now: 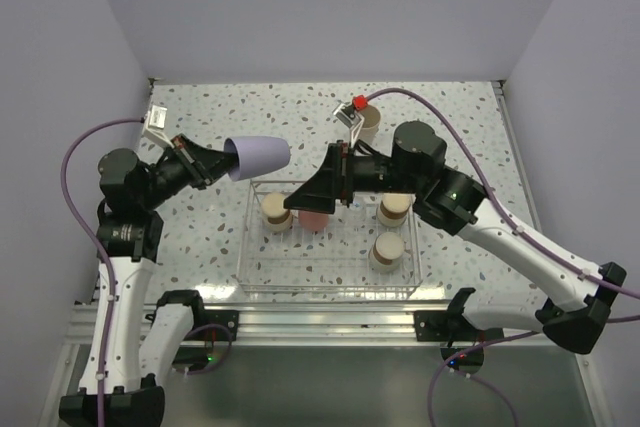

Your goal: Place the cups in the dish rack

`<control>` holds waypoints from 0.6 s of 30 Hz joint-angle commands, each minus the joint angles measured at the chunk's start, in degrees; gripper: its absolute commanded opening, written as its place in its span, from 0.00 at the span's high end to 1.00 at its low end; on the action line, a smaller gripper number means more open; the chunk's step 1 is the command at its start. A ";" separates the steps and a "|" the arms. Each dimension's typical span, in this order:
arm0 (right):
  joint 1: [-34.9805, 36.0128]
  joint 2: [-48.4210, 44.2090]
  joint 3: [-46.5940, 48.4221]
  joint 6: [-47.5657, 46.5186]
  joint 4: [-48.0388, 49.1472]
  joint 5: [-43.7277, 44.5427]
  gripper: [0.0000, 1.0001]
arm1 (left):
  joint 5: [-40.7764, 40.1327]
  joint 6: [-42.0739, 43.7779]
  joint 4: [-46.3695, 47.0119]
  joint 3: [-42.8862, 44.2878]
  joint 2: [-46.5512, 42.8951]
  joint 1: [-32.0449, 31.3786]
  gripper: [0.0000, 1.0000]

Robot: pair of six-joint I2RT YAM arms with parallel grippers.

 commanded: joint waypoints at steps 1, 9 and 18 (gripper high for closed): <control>0.15 0.91 3.23 0.34 4.01 -1.46 0.02 | 7.22 -6.14 11.77 0.78 -1.76 0.60 1.00; 0.15 5.83 8.32 4.46 8.93 -3.74 0.02 | 7.93 -7.81 10.89 2.99 -3.51 0.60 1.00; 0.15 10.23 11.41 6.48 12.87 -2.25 0.02 | 9.16 -14.84 20.30 3.77 -2.73 0.60 1.00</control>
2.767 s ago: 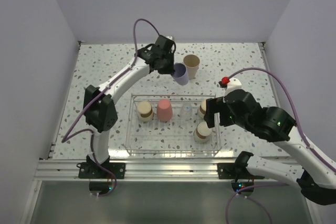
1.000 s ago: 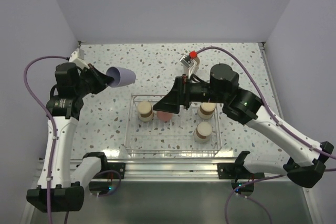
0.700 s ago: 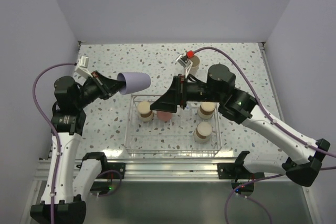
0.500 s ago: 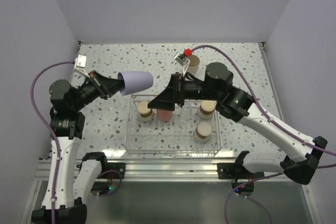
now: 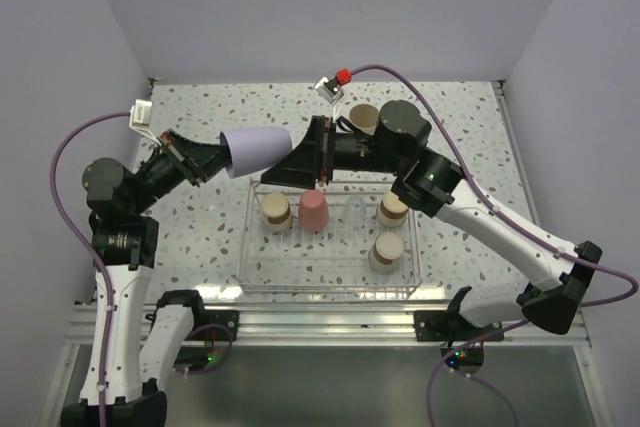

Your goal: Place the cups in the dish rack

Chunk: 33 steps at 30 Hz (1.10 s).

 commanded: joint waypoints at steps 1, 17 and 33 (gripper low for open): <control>0.11 1.73 2.82 2.11 5.27 -0.15 0.02 | 2.93 -4.04 7.21 3.47 0.59 0.20 1.00; -5.25 3.84 0.89 12.01 18.61 1.53 0.02 | 6.36 -6.85 9.14 11.03 4.11 0.20 1.00; -7.19 6.92 -1.05 23.92 36.66 -0.41 0.02 | 5.13 -9.23 13.79 9.54 5.69 0.29 1.00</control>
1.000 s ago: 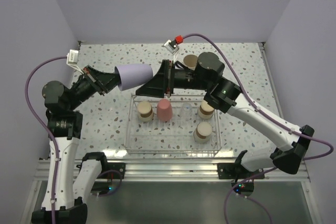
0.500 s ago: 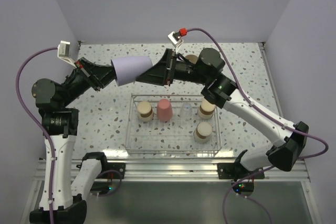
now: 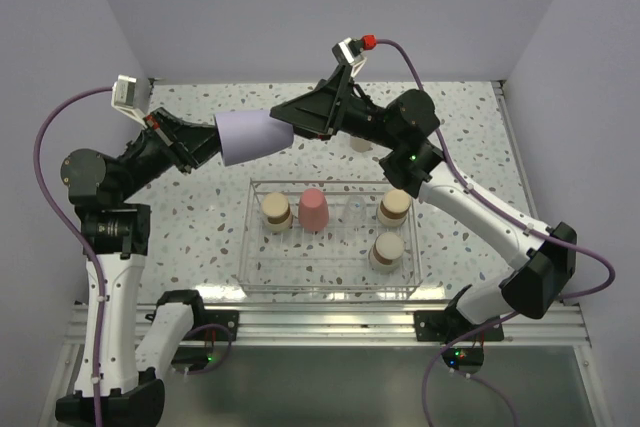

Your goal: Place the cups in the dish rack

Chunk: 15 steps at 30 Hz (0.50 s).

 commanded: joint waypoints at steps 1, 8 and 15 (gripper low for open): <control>0.05 -0.47 0.11 1.05 3.52 -0.85 0.02 | -0.36 -1.44 4.68 0.08 0.32 -0.01 1.00; 0.22 -0.56 1.69 -1.06 -0.34 -4.45 0.02 | -2.38 -1.54 5.48 -0.54 0.76 -0.01 1.00; 0.40 -0.12 3.01 -2.29 -2.28 -5.95 0.10 | -5.11 -0.75 4.51 -0.98 1.37 -0.02 1.00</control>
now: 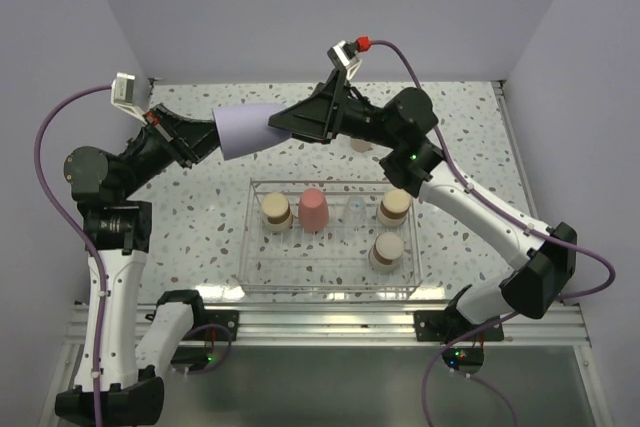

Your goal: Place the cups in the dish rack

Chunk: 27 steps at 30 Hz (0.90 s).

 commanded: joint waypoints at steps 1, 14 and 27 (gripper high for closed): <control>0.35 0.01 2.60 -0.93 0.41 -2.65 0.14 | -3.36 0.32 1.97 -0.30 0.37 0.01 1.00; 0.18 2.30 0.84 1.88 4.89 -2.65 0.82 | -3.54 6.04 -7.94 0.05 0.37 0.01 0.79; -12.21 -1.39 0.57 -3.90 -7.66 -4.58 1.00 | -8.36 20.27 -29.58 3.30 -0.33 0.01 0.00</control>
